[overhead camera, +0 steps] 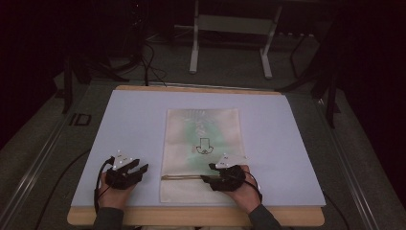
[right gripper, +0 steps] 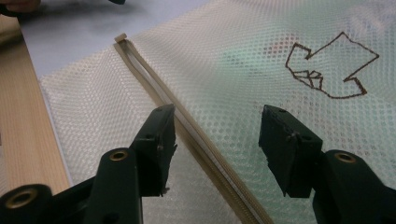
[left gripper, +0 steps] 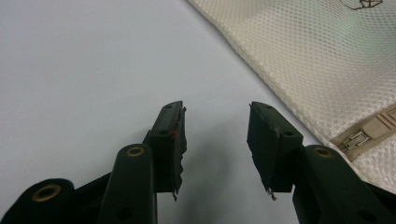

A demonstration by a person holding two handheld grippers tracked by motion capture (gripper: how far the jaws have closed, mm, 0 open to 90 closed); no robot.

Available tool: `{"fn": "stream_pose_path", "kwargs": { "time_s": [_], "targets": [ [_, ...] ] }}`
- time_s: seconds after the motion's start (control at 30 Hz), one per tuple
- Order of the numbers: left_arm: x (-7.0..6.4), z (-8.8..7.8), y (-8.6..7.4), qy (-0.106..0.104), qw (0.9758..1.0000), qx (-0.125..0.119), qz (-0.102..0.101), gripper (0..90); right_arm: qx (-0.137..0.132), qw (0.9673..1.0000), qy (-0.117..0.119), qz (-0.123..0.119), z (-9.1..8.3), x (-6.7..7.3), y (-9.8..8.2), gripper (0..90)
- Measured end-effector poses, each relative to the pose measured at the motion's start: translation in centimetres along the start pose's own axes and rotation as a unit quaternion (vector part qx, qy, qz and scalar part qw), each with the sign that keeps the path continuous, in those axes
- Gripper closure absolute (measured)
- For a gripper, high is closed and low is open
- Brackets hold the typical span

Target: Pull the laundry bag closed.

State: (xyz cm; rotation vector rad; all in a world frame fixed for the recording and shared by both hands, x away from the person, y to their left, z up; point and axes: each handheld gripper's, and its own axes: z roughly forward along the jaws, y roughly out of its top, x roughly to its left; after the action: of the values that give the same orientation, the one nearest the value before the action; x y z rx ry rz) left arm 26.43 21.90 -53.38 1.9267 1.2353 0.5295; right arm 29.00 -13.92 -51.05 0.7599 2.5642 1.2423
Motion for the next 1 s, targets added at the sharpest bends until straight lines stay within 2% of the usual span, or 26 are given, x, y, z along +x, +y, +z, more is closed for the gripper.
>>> {"fn": "stream_pose_path", "kwargs": {
  "time_s": [0.3,0.83,0.97,1.0],
  "targets": [
    [-0.02,0.00,0.00,-0.001,1.0000,0.000,0.001,54.4,0.001,1.0000,0.002,-0.001,0.06,0.00,-0.02,46.5],
    [-0.07,0.00,0.11,-0.017,0.9998,0.000,0.011,54.5,0.007,0.9999,0.010,-0.010,0.66,0.22,-0.07,46.6],
    [0.01,-0.01,0.17,-0.030,0.9994,0.003,0.018,53.7,0.011,0.9998,0.011,-0.013,0.82,0.30,0.03,47.1],
    [0.04,-0.05,0.26,-0.038,0.9989,0.005,0.028,53.7,0.009,0.9998,0.014,-0.012,0.85,0.35,0.13,47.5]
  ]
}}
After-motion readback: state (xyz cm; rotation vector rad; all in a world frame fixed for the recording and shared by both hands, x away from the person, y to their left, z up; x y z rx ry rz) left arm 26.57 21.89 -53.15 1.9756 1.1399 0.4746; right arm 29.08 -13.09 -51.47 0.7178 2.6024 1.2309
